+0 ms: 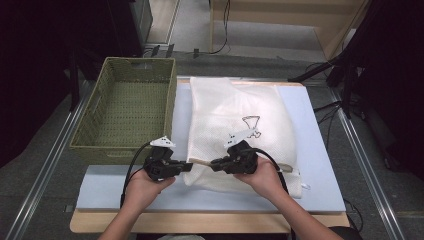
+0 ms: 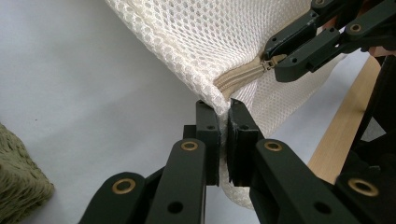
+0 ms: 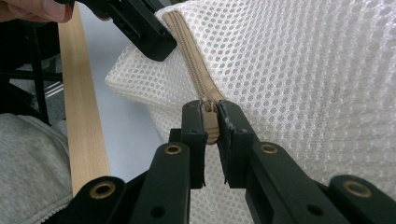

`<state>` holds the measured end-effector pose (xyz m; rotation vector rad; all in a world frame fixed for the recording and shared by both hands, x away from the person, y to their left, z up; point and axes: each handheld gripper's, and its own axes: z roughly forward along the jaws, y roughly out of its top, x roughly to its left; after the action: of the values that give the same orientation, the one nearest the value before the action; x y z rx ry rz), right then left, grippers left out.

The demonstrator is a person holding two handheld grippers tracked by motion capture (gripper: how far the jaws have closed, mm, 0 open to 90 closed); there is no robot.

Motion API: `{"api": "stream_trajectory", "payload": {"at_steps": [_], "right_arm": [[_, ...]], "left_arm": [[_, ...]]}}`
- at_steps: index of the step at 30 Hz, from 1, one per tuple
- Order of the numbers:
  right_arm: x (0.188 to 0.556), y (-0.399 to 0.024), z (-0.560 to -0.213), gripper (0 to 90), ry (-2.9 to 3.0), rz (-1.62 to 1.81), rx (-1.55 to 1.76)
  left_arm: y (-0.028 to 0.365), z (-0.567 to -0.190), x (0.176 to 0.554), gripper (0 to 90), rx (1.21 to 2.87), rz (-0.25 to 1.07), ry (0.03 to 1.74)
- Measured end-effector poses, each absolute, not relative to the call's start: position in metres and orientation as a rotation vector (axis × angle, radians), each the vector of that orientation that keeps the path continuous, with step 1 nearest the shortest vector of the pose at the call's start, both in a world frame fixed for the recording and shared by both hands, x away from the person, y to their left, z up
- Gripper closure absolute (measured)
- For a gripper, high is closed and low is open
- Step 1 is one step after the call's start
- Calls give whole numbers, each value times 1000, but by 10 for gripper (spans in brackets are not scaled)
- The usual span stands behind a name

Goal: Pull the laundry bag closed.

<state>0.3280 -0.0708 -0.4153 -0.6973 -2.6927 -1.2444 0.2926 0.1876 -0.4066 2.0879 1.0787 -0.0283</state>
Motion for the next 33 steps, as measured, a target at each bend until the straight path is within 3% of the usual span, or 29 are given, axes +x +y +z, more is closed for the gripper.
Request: {"api": "stream_trajectory", "payload": {"at_steps": [33], "right_arm": [[329, -106, -409, 830, -2650, -1257, -751]], "left_arm": [[192, -404, 292, 864, 2094, 24, 1079]]}}
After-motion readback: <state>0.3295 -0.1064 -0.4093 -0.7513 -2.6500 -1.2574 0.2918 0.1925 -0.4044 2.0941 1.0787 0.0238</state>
